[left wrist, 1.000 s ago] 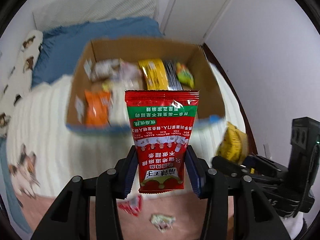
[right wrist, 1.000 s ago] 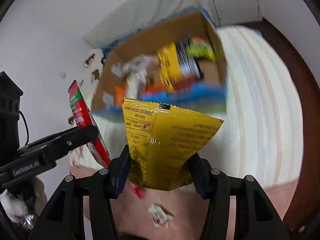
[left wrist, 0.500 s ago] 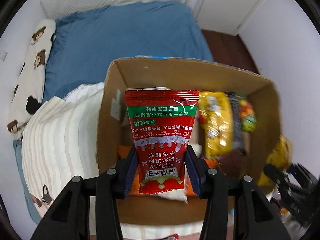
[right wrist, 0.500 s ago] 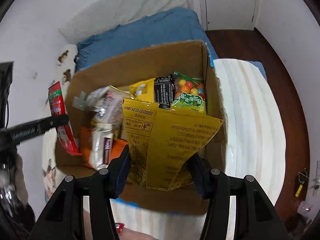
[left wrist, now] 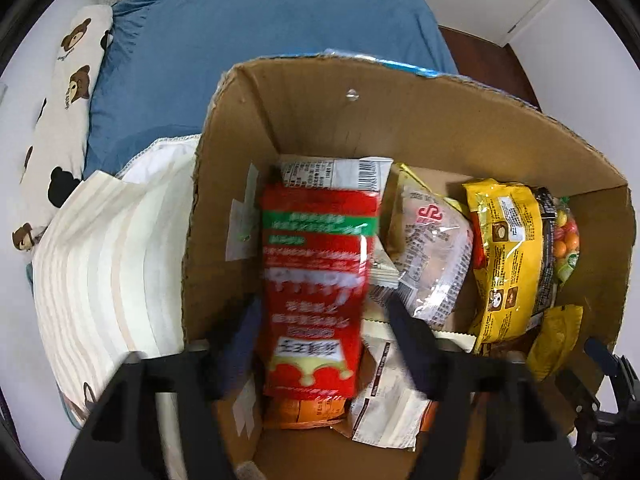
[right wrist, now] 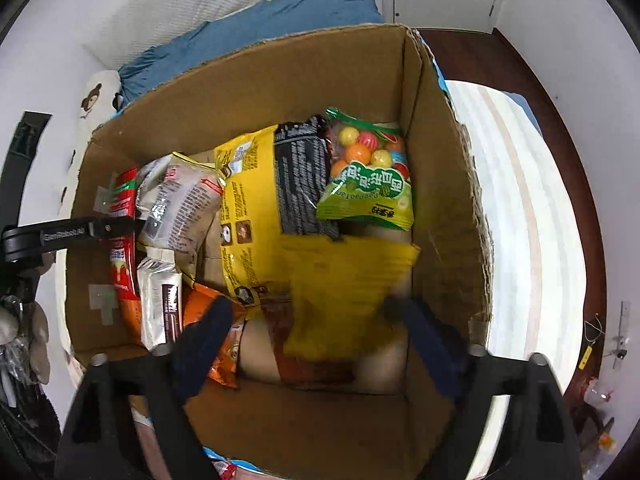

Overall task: Organize snacks
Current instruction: 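Carry both packets into the box and open both grippers, then move both grippers down toward the small snacks on the floor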

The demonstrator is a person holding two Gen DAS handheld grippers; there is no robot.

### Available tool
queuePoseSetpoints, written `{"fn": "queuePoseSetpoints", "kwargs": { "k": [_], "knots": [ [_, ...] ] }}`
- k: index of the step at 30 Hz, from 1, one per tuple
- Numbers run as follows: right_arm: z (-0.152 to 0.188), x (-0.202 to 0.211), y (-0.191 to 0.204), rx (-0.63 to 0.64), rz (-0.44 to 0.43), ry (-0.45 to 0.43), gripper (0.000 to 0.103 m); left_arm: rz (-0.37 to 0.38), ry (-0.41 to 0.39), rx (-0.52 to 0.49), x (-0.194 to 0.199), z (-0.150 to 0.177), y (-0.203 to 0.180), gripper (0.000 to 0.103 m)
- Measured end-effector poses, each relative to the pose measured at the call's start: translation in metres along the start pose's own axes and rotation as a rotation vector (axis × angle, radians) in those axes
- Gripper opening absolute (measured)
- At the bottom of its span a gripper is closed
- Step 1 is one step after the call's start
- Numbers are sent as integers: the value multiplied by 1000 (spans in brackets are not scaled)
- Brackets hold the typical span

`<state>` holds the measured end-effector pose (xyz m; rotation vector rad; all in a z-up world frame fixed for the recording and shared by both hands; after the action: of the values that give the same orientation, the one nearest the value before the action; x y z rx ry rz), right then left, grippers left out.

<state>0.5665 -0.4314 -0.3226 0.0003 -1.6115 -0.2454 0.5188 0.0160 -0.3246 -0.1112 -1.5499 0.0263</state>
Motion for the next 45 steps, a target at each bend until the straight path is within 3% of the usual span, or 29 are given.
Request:
{"fn": "queuePoseSetpoints", "kwargs": {
  "k": [1, 4, 9, 14, 21, 30, 45],
  "knots": [
    [0, 0, 0, -2, 0, 0, 93, 32, 2, 6, 1, 2, -3, 83],
    [0, 1, 1, -4, 10, -3, 96, 48, -8, 10, 2, 5, -8, 91],
    [3, 9, 6, 7, 16, -18, 97, 54, -28, 20, 9, 14, -11, 91],
    [6, 18, 19, 26, 3, -56, 97, 60, -120, 23, 34, 24, -13, 91],
    [18, 35, 33, 61, 13, -120, 97, 7, -279, -10, 72, 62, -23, 91],
    [42, 58, 41, 69, -14, -182, 97, -18, -390, -23, 98, 101, -27, 91],
    [77, 138, 44, 97, -27, -349, 97, -13, -551, -43, 164, 141, -41, 91]
  ]
}}
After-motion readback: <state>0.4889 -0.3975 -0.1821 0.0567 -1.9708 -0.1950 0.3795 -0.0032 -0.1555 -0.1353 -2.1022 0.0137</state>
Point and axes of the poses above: each gripper's, at about its wrist camera, not at the fingertips, and x roughly against the way its jaws point, y to its left, z to its underside, the point moved 9 cm from there along -x, roughly the way its jaws point, and after that the axes turned 3 degrees about y, right-handed, at the moved point
